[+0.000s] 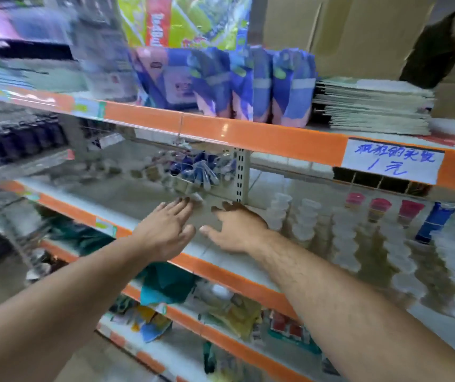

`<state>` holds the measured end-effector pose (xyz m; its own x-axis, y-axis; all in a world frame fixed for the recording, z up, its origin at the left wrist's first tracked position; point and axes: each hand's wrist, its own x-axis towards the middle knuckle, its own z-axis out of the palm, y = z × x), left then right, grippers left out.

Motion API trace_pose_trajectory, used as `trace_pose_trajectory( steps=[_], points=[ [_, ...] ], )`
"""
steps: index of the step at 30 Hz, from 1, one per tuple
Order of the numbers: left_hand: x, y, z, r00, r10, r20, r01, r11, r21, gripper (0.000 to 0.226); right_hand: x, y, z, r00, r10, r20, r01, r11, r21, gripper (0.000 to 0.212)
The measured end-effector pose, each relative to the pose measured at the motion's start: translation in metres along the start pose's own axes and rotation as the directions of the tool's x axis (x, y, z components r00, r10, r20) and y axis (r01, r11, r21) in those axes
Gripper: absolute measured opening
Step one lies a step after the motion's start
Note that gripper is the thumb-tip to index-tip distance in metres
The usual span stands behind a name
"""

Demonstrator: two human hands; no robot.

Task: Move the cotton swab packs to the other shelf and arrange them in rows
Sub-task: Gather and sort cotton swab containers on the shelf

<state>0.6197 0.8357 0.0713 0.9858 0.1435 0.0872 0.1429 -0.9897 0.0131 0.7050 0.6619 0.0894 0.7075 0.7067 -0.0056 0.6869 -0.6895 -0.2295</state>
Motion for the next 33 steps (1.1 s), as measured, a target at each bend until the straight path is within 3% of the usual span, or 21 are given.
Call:
trace_pose_trajectory(
  steps=[5,11,16,22,33],
  points=[
    [-0.034,-0.090,0.000,0.996,-0.085,-0.025,0.084,0.995,-0.057,0.085,0.048,-0.087,0.019,0.994,-0.104,0.037,0.107,0.990,-0.088,0.077],
    [-0.061,-0.213,0.006,0.988,-0.153,-0.027,0.151,0.987,-0.058,0.086,0.112,-0.200,0.051,0.984,-0.176,0.035,0.178,0.980,-0.092,0.075],
    [-0.067,-0.286,0.007,0.983,-0.182,0.001,0.182,0.981,-0.068,0.093,0.154,-0.254,0.067,0.979,-0.191,0.066,0.197,0.976,-0.089,0.071],
    [-0.047,-0.332,0.018,0.978,-0.208,0.033,0.210,0.973,-0.092,0.069,0.201,-0.263,0.081,0.983,-0.147,0.114,0.159,0.982,-0.100,0.072],
    [0.064,-0.350,0.024,0.991,-0.123,0.044,0.125,0.992,-0.030,0.065,0.300,-0.194,0.090,0.996,-0.030,0.079,0.035,0.998,-0.052,0.074]
  ],
)
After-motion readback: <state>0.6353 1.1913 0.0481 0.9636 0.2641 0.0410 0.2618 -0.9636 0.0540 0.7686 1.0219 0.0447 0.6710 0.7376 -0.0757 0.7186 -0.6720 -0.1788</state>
